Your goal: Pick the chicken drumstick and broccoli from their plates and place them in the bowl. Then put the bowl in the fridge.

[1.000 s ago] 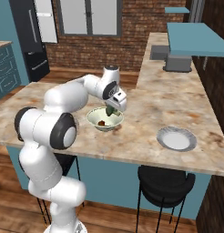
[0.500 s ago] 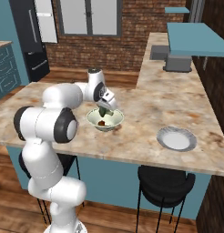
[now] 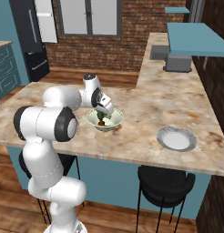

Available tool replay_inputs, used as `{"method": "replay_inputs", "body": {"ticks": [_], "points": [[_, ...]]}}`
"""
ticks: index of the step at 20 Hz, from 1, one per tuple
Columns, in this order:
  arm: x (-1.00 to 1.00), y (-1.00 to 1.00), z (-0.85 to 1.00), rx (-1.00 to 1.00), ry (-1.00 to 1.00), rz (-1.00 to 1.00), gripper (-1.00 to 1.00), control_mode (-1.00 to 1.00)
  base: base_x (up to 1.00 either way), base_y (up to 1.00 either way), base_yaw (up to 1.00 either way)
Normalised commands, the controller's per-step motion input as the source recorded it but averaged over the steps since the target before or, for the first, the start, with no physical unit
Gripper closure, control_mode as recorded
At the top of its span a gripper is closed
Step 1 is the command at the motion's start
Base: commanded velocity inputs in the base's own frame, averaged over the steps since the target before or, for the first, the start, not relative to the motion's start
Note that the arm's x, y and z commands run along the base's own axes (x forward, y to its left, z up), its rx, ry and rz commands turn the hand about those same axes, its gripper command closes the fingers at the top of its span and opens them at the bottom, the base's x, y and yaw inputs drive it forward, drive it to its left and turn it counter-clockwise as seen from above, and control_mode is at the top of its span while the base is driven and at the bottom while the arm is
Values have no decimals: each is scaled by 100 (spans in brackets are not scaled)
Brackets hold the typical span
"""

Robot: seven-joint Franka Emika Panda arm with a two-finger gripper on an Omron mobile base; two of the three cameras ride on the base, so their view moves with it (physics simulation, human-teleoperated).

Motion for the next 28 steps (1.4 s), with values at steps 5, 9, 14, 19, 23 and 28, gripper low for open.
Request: {"method": "replay_inputs", "body": {"ticks": [5,9,14,19,23,28], "points": [[3,0,-24,0,-2,0,100,-100,0,0,0],[7,0,-20,0,-2,0,100,-100,0,0,0],[5,0,-16,0,0,0,-100,-100,0,0,0],[0,0,-1,5,-2,0,-100,-100,0,0,0],[0,-2,5,8,-6,0,-100,-100,0,0,0],[-4,0,32,13,-5,1,-100,-100,0,0,0]]}}
